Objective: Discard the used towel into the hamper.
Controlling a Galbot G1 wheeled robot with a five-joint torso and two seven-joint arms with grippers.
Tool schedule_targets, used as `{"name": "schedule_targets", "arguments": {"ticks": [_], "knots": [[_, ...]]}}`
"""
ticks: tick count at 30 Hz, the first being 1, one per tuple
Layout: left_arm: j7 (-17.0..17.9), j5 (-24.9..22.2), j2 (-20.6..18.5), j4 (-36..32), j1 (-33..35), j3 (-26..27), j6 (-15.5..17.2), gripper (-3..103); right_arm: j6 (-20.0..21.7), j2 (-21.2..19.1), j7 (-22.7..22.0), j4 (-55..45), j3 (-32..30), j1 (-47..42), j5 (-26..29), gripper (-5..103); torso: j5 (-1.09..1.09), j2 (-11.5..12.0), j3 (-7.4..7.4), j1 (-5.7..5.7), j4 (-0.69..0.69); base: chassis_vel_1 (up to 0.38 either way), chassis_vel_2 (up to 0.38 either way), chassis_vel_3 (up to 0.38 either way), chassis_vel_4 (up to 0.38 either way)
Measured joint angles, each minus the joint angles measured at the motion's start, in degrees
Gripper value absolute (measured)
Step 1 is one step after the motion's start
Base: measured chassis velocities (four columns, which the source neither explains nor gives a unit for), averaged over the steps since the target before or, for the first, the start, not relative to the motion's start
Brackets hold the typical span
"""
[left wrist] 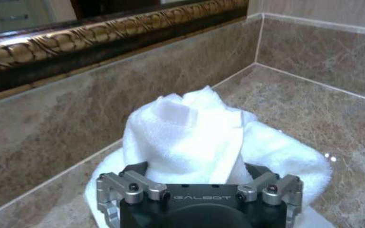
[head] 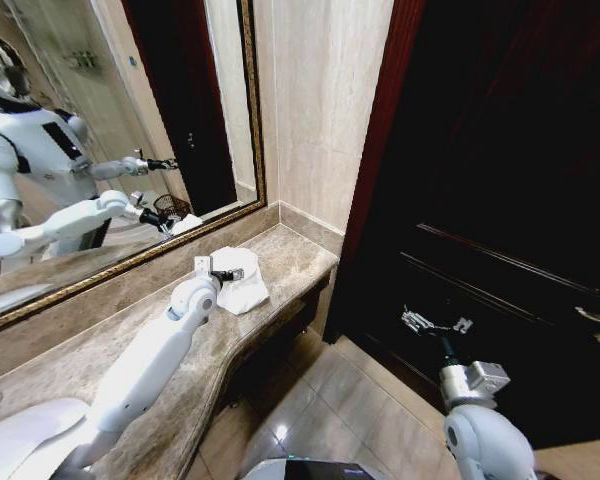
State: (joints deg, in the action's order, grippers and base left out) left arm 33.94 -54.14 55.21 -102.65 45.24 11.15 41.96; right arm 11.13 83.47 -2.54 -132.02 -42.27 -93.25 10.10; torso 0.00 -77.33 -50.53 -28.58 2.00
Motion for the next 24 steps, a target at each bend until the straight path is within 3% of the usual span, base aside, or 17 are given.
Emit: {"name": "schedule_targets", "arguments": {"ticks": [2,4,7,9,12,18,22,23,24], "knots": [[-0.1,0.0,0.1,0.2,-0.2,-0.2,0.0,99,0.0,-0.1,-0.1,0.0,-0.1,0.0,0.1,100,0.0,0.0,0.0,0.0,0.0,0.0,0.0,0.0,0.0],[-0.4,0.0,0.3,0.9,-0.6,-0.5,-0.1,83,-0.1,-0.3,-0.2,0.3,-0.3,0.1,0.3,100,0.01,0.0,0.0,0.0,0.0,0.0,0.0,0.0,0.0],[-0.5,0.3,0.6,1.8,-0.6,-0.8,-0.3,78,-0.2,-0.5,-0.3,0.5,-0.4,0.2,0.4,100,0.01,0.0,0.0,0.0,0.0,0.0,0.0,0.0,0.0],[-0.7,0.9,0.8,2.6,-0.5,-0.9,-0.7,67,-0.2,-0.7,-0.3,0.6,-0.5,0.4,0.6,100,0.01,0.0,0.0,0.0,0.0,0.0,0.0,0.0,0.0],[-0.9,1.6,0.9,3.0,-0.4,-0.9,-1.0,61,-0.2,-0.8,-0.5,0.6,-0.6,0.7,0.8,100,0.0,0.0,0.0,0.0,0.0,0.0,0.0,0.0,0.0],[-1.5,1.7,0.1,2.0,-0.5,0.2,-1.0,34,-0.5,-1.0,-0.5,1.2,-0.9,1.0,1.2,100,0.0,0.0,0.0,0.0,0.0,0.0,0.0,0.0,0.0],[-1.5,1.7,0.1,1.8,0.1,0.8,-1.0,23,-0.6,-1.0,-0.5,1.3,-0.8,1.2,1.2,100,0.0,0.0,0.0,0.0,-0.01,0.0,0.0,0.0,0.0],[-1.6,1.6,0.2,1.5,0.5,1.2,-1.0,12,-0.6,-1.1,-0.5,1.3,-0.8,1.3,1.3,100,-0.01,0.0,0.0,0.0,0.0,0.0,0.0,0.0,0.0],[-1.6,1.6,0.2,1.5,0.5,1.2,-1.0,12,-0.6,-1.1,-0.5,1.3,-0.8,1.3,1.3,100,-0.01,0.0,0.0,0.0,0.0,0.0,0.0,0.0,0.0]]}}
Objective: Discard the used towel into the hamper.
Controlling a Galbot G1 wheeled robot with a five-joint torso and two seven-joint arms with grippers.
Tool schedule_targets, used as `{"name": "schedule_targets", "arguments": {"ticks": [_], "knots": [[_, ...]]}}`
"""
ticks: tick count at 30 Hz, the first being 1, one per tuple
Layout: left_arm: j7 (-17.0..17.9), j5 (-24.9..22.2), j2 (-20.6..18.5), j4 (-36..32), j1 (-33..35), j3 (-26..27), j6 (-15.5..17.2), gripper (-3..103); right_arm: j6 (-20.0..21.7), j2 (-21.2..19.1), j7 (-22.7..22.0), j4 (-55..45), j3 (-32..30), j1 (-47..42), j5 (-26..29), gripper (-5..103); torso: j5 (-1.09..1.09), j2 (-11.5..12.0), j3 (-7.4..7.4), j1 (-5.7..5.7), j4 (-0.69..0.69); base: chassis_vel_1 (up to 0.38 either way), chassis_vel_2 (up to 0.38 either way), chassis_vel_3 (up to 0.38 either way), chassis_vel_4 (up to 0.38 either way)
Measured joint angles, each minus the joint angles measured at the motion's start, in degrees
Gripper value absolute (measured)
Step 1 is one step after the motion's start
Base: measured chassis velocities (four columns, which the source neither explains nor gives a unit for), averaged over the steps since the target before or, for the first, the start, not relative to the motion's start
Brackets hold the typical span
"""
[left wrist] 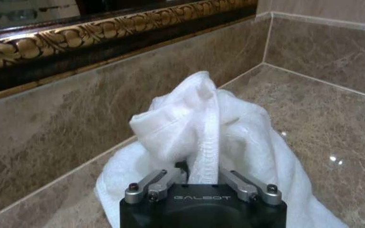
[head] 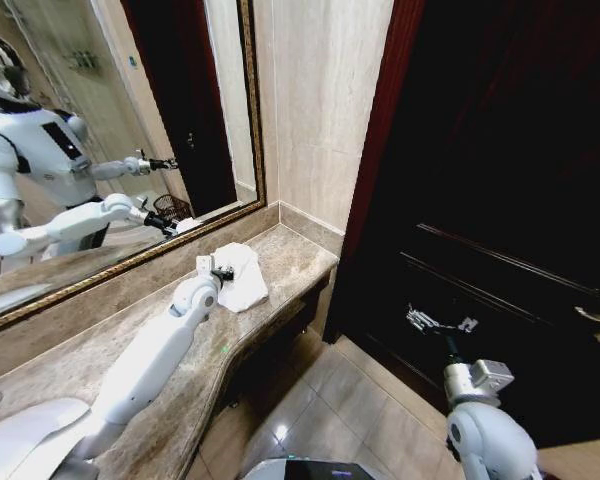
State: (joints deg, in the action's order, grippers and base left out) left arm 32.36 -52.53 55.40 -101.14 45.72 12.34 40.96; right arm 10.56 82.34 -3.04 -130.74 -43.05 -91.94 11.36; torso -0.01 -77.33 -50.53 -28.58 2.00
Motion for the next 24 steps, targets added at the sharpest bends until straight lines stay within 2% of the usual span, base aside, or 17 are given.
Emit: {"name": "schedule_targets", "arguments": {"ticks": [5,20,23,24], "knots": [[-0.3,-0.5,0.0,-1.3,1.0,1.0,0.0,3,0.0,-0.2,0.0,0.0,0.0,0.2,0.2,100,0.0,0.0,0.0,0.0,0.0,0.0,0.0,0.0,0.0],[-0.6,-1.1,-1.0,-4.0,3.6,3.4,-0.8,3,-0.1,0.0,-0.1,-2.1,-0.1,-1.1,0.5,100,0.0,0.0,0.0,0.0,0.0,0.0,0.0,0.0,0.0],[-2.3,-0.8,-1.3,-5.0,4.4,4.2,-3.2,3,0.2,0.0,-0.2,-2.8,0.0,-1.2,0.7,100,0.0,0.0,0.0,0.0,0.0,0.0,0.0,0.0,0.0],[-3.8,0.1,-1.4,-5.6,4.9,4.5,-5.2,3,0.3,0.0,-0.2,-3.0,0.0,-1.2,0.8,100,0.0,0.0,0.0,0.0,0.0,0.0,0.0,0.0,0.0]]}}
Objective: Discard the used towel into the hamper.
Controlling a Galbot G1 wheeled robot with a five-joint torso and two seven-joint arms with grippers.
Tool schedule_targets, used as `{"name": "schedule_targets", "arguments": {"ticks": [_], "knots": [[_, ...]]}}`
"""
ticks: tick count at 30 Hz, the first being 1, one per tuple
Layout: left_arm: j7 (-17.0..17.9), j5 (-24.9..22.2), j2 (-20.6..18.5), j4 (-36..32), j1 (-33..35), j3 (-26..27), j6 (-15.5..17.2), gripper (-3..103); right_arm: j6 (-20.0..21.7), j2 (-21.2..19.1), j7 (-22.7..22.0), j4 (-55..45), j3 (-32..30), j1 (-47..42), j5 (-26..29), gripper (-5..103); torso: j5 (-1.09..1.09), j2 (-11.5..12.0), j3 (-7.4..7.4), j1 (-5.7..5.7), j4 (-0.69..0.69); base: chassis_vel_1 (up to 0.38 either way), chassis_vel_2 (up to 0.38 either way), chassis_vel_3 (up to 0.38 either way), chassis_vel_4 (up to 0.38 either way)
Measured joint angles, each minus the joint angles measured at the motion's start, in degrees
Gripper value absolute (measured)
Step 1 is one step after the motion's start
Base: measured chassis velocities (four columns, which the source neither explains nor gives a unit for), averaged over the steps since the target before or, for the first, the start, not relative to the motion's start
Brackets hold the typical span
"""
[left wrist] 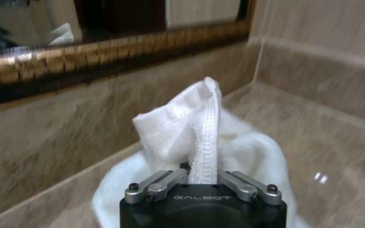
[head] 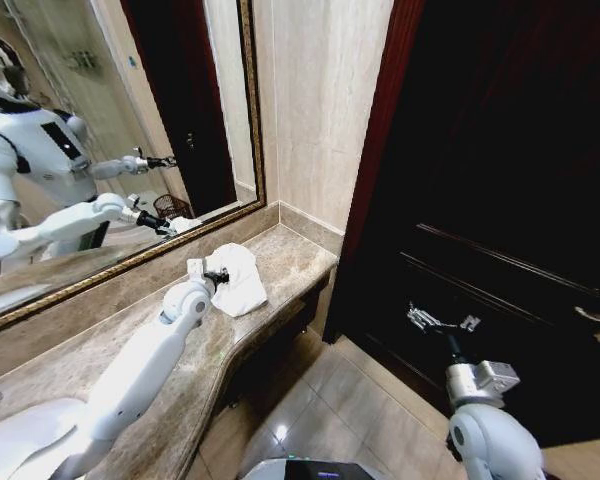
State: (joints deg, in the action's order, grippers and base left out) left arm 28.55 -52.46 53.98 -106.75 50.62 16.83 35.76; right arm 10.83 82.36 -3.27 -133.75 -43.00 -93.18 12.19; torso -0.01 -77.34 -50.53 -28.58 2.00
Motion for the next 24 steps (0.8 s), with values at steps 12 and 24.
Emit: {"name": "schedule_targets", "arguments": {"ticks": [12,24], "knots": [[-9.7,12.2,-3.7,-12.2,11.4,7.7,-13.1,3,0.1,0.1,0.0,-0.9,0.3,-0.4,0.5,100,0.01,0.0,0.0,0.0,0.01,0.0,0.0,0.0,0.0],[-11.0,17.6,0.3,-31.1,29.0,17.3,-17.7,3,0.8,-0.2,0.2,-3.7,0.6,-0.1,2.5,100,0.0,0.0,0.01,0.01,-0.01,0.0,0.0,0.0,0.0]]}}
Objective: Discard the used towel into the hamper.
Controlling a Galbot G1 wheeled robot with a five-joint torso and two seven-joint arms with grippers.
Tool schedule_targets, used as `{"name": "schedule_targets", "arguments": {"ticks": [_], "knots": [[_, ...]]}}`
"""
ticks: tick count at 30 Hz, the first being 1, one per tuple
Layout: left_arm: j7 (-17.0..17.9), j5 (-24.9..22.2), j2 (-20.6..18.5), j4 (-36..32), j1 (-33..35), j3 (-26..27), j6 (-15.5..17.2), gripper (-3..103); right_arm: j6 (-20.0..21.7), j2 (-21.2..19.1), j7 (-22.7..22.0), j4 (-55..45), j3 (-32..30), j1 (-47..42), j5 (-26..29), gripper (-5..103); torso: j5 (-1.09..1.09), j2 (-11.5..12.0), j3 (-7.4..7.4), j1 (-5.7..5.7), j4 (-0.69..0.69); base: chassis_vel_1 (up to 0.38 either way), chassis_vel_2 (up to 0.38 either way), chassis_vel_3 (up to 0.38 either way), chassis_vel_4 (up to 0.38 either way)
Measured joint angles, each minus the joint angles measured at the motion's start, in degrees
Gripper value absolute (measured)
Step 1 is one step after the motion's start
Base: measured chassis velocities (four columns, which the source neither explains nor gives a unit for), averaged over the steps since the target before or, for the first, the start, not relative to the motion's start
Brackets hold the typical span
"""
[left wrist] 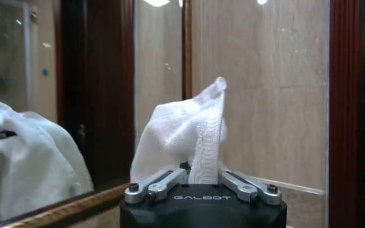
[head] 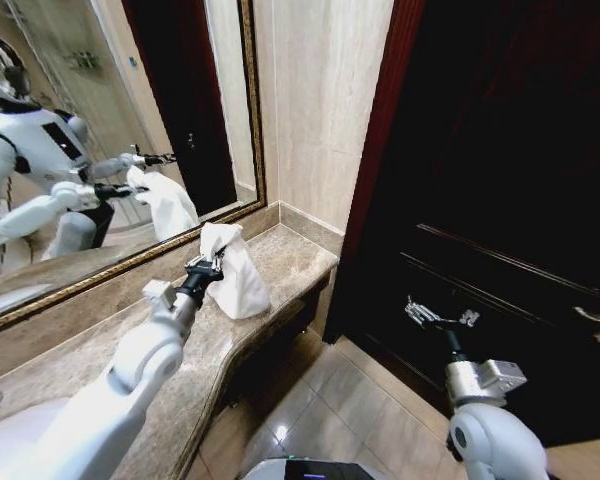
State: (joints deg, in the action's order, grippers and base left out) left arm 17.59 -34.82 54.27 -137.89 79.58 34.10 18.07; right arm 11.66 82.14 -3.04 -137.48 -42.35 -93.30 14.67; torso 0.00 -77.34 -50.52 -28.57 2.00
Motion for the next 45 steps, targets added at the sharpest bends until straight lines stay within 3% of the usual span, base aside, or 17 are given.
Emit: {"name": "schedule_targets", "arguments": {"ticks": [5,15,37,45], "knots": [[-0.2,1.5,3.1,-4.9,7.0,5.2,1.1,3,0.6,-0.6,0.2,-1.4,-0.8,-1.0,0.9,100,0.01,0.0,0.0,0.0,0.01,0.0,0.0,0.0,0.0],[-1.1,4.5,7.8,-5.8,14.4,7.3,2.0,3,1.9,-1.1,0.2,-3.4,-1.0,-2.2,2.1,100,0.0,0.0,-0.01,-0.01,0.01,0.0,-0.002,-0.006,0.005],[-1.9,7.9,11.9,-5.5,18.2,5.8,0.2,3,1.7,-3.5,-0.5,-4.4,-1.2,-4.2,3.0,100,0.01,0.0,0.0,0.01,0.0,0.097,-0.101,-0.108,0.095],[-3.7,11.6,13.7,-5.4,20.4,4.5,-1.3,3,1.4,-4.1,-0.5,-4.6,-1.3,-4.8,3.3,100,-0.01,0.0,-0.01,-0.01,0.0,0.103,-0.083,-0.101,0.108]]}}
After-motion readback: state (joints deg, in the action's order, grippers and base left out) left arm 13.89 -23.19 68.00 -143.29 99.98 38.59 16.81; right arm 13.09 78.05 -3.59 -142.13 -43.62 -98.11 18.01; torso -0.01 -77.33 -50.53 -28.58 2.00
